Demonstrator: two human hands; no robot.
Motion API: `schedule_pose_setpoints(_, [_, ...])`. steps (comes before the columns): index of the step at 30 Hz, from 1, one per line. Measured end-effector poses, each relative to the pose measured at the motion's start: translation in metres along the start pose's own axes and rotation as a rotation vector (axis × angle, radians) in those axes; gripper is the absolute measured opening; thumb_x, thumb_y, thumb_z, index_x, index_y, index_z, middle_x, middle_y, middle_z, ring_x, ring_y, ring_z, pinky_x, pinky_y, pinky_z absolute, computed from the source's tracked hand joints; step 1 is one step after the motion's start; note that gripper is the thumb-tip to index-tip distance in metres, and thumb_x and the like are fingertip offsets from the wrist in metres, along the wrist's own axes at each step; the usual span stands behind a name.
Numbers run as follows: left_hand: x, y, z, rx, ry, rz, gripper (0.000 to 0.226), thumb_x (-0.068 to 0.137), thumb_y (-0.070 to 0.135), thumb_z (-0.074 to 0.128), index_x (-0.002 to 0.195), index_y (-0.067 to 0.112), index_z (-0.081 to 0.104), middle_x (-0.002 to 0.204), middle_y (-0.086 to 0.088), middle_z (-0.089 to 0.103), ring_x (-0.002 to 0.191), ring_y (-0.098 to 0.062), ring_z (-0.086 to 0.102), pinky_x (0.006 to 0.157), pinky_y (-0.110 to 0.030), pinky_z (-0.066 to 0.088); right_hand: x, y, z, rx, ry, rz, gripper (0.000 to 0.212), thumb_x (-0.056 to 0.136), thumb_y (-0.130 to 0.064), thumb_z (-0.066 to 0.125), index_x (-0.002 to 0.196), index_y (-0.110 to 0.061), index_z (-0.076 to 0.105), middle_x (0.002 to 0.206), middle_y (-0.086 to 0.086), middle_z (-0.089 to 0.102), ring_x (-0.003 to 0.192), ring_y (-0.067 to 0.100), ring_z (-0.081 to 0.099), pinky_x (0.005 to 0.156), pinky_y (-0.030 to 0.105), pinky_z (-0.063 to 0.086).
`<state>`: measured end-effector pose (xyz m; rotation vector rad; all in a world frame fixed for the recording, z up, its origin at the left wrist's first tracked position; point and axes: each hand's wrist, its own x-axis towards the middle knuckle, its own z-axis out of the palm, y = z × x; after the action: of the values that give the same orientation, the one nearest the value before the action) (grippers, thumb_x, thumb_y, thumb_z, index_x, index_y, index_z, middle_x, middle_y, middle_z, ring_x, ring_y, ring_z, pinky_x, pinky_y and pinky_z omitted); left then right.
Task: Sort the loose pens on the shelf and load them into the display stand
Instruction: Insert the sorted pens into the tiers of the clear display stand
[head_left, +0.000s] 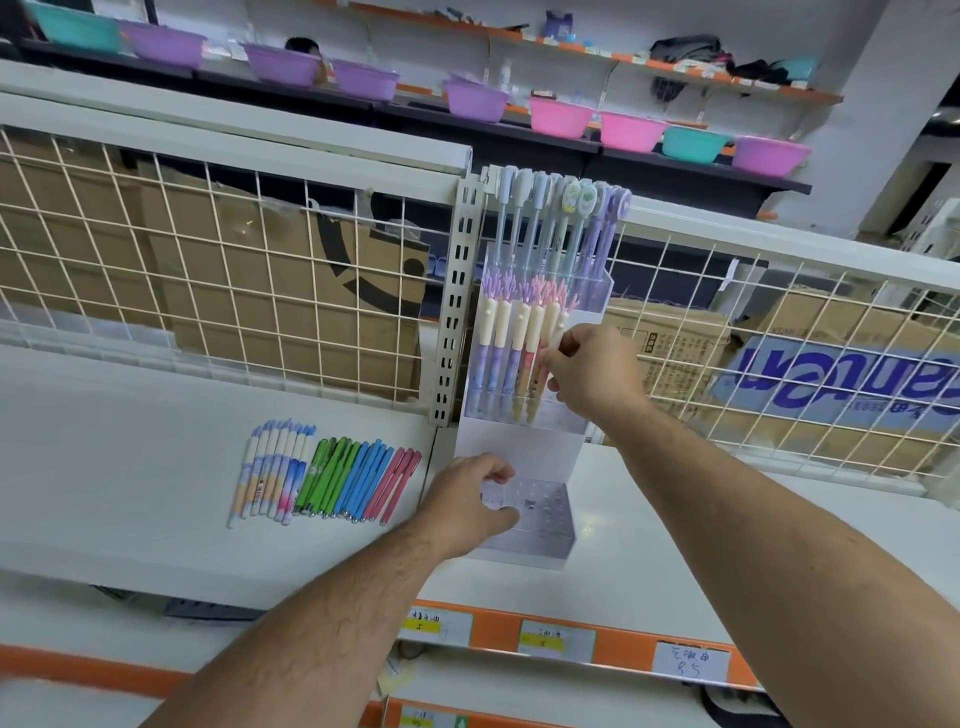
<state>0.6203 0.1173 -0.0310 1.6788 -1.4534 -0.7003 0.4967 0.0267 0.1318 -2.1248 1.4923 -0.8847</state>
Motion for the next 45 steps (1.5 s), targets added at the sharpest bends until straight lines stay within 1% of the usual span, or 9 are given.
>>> schedule_pose_setpoints(4, [-0.001, 0.001, 0.0, 0.0, -0.003, -0.01, 0.046, 0.08, 0.027, 0.081, 0.121, 0.029, 0.061, 0.122, 0.011, 0.054, 0.111, -0.005, 0.054, 0.088, -0.015, 0.041, -0.002, 0.003, 0.003, 0.045, 0.006, 0.028, 0.02, 0.094, -0.022, 0.069, 0.078, -0.01, 0.07, 0.07, 0.002, 0.07, 0.068, 0.021, 0.072, 0.061, 0.035, 0.061])
schedule_pose_setpoints(9, [-0.002, 0.003, -0.001, 0.006, -0.01, -0.009, 0.046, 0.081, 0.029, 0.08, 0.122, 0.03, 0.06, 0.122, 0.011, 0.054, 0.11, -0.006, 0.054, 0.087, -0.014, 0.04, -0.01, 0.021, 0.017, 0.075, 0.002, 0.055, 0.013, 0.091, -0.017, 0.068, 0.079, -0.014, 0.069, 0.073, 0.002, 0.07, 0.071, 0.023, 0.07, 0.064, 0.042, 0.062])
schedule_pose_setpoints(12, [-0.003, 0.005, -0.001, 0.015, -0.015, -0.023, 0.046, 0.082, 0.031, 0.079, 0.124, 0.031, 0.06, 0.125, 0.011, 0.053, 0.111, -0.007, 0.054, 0.088, -0.016, 0.041, -0.018, 0.033, 0.024, 0.055, 0.004, 0.015, 0.005, 0.09, -0.022, 0.069, 0.089, -0.017, 0.071, 0.079, -0.006, 0.068, 0.077, 0.017, 0.067, 0.062, 0.029, 0.053])
schedule_pose_setpoints(17, [-0.007, 0.006, 0.0, 0.024, -0.018, -0.056, 0.044, 0.084, 0.034, 0.077, 0.124, 0.034, 0.059, 0.13, 0.012, 0.052, 0.113, -0.006, 0.054, 0.086, -0.016, 0.04, -0.026, 0.044, 0.025, 0.056, -0.002, -0.037, 0.022, 0.092, -0.023, 0.068, 0.112, -0.016, 0.071, 0.083, -0.008, 0.062, 0.067, -0.001, 0.053, 0.05, 0.007, 0.032])
schedule_pose_setpoints(25, [-0.019, 0.007, 0.005, 0.091, 0.118, -0.04, 0.028, 0.083, 0.036, 0.078, 0.107, 0.029, 0.066, 0.133, 0.012, 0.052, 0.12, -0.004, 0.049, 0.096, -0.016, 0.033, -0.041, 0.062, 0.029, 0.177, -0.05, -0.089, 0.021, 0.089, -0.023, 0.069, 0.11, -0.02, 0.068, 0.087, -0.01, 0.066, 0.077, 0.006, 0.061, 0.061, 0.016, 0.041])
schedule_pose_setpoints(29, [-0.027, 0.001, 0.005, 0.13, 0.14, -0.021, 0.036, 0.081, 0.031, 0.08, 0.114, 0.024, 0.069, 0.136, 0.011, 0.051, 0.126, -0.002, 0.043, 0.101, -0.015, 0.027, -0.056, 0.071, 0.04, 0.196, -0.074, -0.1, 0.021, 0.089, -0.027, 0.07, 0.11, -0.021, 0.069, 0.086, -0.014, 0.064, 0.078, 0.004, 0.061, 0.067, 0.021, 0.046])
schedule_pose_setpoints(34, [-0.034, -0.009, -0.008, 0.208, 0.079, 0.015, 0.037, 0.082, 0.017, 0.074, 0.117, 0.027, 0.068, 0.143, 0.011, 0.05, 0.134, -0.006, 0.04, 0.109, -0.018, 0.025, -0.077, 0.071, 0.058, 0.174, -0.132, -0.095, 0.029, 0.087, -0.028, 0.073, 0.115, -0.022, 0.068, 0.103, -0.008, 0.068, 0.086, 0.009, 0.063, 0.078, 0.032, 0.055])
schedule_pose_setpoints(41, [-0.059, -0.049, -0.068, 0.134, 0.127, -0.007, 0.022, 0.084, 0.019, 0.071, 0.102, 0.032, 0.068, 0.106, 0.012, 0.064, 0.097, -0.01, 0.061, 0.083, -0.024, 0.051, -0.107, 0.028, 0.113, 0.207, -0.119, -0.112, 0.024, 0.085, -0.023, 0.075, 0.108, -0.02, 0.069, 0.102, -0.006, 0.068, 0.084, 0.009, 0.063, 0.074, 0.022, 0.045])
schedule_pose_setpoints(45, [-0.077, -0.09, -0.121, 0.212, 0.214, 0.007, 0.017, 0.082, 0.018, 0.073, 0.096, 0.027, 0.071, 0.098, 0.013, 0.066, 0.093, -0.006, 0.061, 0.084, -0.025, 0.051, -0.123, -0.011, 0.16, 0.203, -0.147, -0.106, 0.019, 0.084, -0.021, 0.073, 0.103, -0.023, 0.068, 0.093, -0.008, 0.066, 0.079, 0.003, 0.06, 0.064, 0.006, 0.04])
